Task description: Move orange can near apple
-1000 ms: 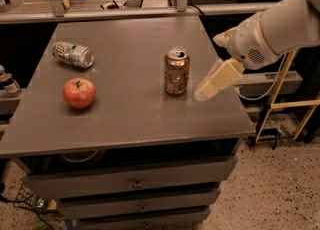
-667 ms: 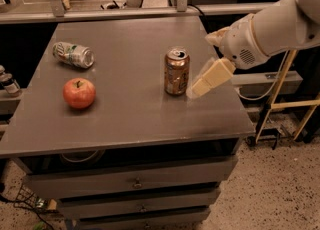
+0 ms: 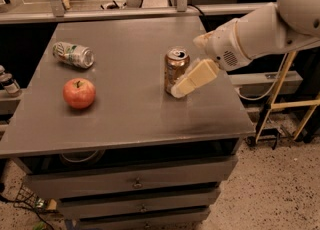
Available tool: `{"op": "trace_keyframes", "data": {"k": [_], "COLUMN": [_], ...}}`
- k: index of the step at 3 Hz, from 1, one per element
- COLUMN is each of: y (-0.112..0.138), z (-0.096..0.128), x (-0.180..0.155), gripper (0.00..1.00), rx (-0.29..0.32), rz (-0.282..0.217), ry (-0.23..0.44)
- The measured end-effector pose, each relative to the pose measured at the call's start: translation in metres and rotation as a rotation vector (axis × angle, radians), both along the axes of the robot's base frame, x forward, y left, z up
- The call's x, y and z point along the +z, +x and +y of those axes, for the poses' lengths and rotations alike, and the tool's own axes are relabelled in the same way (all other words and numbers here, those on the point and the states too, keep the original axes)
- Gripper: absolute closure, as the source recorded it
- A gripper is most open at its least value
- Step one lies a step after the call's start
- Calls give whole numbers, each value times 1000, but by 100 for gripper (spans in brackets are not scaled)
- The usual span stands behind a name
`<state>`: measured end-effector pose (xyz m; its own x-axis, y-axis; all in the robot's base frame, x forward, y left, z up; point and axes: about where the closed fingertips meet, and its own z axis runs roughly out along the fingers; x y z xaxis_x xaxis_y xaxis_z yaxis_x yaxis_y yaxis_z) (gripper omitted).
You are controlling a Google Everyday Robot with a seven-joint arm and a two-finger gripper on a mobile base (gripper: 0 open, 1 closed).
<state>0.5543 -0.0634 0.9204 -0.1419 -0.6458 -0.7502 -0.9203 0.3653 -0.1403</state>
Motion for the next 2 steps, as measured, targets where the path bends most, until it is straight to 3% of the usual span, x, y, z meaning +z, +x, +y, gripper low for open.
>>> {"op": "trace_keyframes", "data": {"k": [2], "y": [15], "z": [24], "x": [-11], "gripper": [0], "rx": [17], "rz": [51], "ry": [67]}}
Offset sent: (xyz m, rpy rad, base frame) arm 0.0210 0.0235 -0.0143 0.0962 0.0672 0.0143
